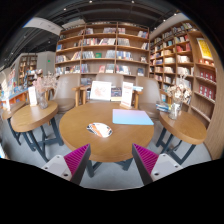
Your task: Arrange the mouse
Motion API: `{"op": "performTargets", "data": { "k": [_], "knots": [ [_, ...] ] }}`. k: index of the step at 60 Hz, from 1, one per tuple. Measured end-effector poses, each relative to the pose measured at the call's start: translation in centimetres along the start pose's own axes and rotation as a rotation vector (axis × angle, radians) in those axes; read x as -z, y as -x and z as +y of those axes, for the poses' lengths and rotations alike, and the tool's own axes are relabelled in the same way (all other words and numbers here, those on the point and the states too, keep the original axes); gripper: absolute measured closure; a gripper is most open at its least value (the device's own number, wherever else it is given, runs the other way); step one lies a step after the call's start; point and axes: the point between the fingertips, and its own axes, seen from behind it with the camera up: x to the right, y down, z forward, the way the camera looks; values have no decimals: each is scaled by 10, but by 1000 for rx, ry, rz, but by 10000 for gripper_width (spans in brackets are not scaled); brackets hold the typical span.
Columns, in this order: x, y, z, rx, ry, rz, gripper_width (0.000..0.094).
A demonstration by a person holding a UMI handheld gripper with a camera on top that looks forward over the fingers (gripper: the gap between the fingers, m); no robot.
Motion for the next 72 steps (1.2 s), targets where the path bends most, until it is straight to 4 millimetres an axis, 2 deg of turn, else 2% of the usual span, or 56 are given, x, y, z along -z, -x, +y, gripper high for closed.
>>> {"op": "performTargets", "data": {
  "k": [1, 7, 23, 45, 57, 65, 72],
  "knots": [
    [8, 3, 4, -1, 1, -1, 81],
    [7, 8, 5, 0, 7, -9, 79],
    [-22, 29, 5, -8, 24, -23, 75],
    [-109, 41, 4, 10, 44, -14, 79],
    [-159, 42, 13, 47, 86, 7, 81],
    [-186, 42, 21, 64, 119, 14, 81],
    [-200, 42, 15, 55, 125, 11, 79]
  ]
}}
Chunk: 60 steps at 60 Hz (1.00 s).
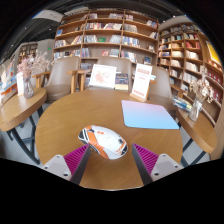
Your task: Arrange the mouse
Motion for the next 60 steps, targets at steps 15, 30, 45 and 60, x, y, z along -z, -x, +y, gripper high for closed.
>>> {"op": "performTargets", "data": {
  "k": [15, 30, 45, 60],
  "knots": [
    [-32, -2, -19, 1, 21, -14, 81],
    [-62, -12, -28, -76, 90, -29, 86],
    [-76, -16, -32, -91, 127, -8, 89],
    [-78, -16, -36, -71, 156, 5, 485]
  ]
}}
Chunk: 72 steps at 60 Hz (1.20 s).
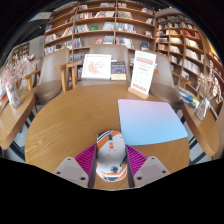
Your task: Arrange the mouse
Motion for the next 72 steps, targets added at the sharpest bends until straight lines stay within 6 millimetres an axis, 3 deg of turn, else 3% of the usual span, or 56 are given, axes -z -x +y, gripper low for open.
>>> {"op": "performTargets", "data": {
  "k": [6, 11, 18, 26, 31, 39, 49, 54, 59, 62, 66, 72],
  "knots": [
    [13, 11, -17, -18, -21, -66, 491],
    [33, 2, -57, -40, -98, -76, 491],
    [40, -38, -124, -63, -200, -33, 491],
    [8, -100, -164, -78, -218, 59, 493],
    [-30, -133, -150, -104, -165, 97, 492],
    [-76, -153, -112, -159, -58, 90, 494],
    [-98, -163, -71, -181, -2, 114, 452],
    [-98, -162, -72, -154, -30, 110, 364],
    [-81, -165, -78, -147, -49, 139, 63],
    [-60, -166, -86, -130, -79, 162, 110],
    [-22, -161, -93, -115, -123, 170, 79],
    [49, -144, -89, -113, -170, 160, 80]
  ]
}}
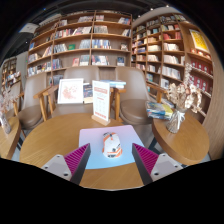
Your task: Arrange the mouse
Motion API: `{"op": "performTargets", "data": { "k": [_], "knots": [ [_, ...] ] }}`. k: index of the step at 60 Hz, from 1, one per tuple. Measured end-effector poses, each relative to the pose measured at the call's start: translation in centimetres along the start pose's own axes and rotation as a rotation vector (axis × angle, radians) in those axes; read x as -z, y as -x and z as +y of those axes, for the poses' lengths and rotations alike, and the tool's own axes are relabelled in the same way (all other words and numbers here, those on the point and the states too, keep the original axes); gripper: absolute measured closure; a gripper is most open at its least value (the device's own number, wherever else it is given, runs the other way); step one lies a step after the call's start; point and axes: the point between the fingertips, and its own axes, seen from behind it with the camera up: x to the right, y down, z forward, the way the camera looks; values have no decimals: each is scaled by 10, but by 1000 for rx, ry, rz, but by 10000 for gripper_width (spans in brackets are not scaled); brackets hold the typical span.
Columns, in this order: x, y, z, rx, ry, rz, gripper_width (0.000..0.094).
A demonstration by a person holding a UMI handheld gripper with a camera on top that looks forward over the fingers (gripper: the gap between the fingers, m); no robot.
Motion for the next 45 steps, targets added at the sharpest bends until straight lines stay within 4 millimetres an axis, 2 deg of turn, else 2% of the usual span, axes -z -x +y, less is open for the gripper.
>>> {"op": "performTargets", "data": {
  "k": [5, 10, 14, 20, 32, 37, 45],
  "knots": [
    [61, 10, 8, 5, -26, -20, 81],
    [110, 17, 23, 26, -23, -39, 79],
    [145, 28, 42, 39, -26, -54, 80],
    [184, 33, 62, 40, -20, -77, 81],
    [232, 49, 97, 31, -6, -140, 81],
    [242, 55, 111, 32, -1, -164, 80],
    [252, 62, 120, 55, 6, -182, 81]
  ]
}}
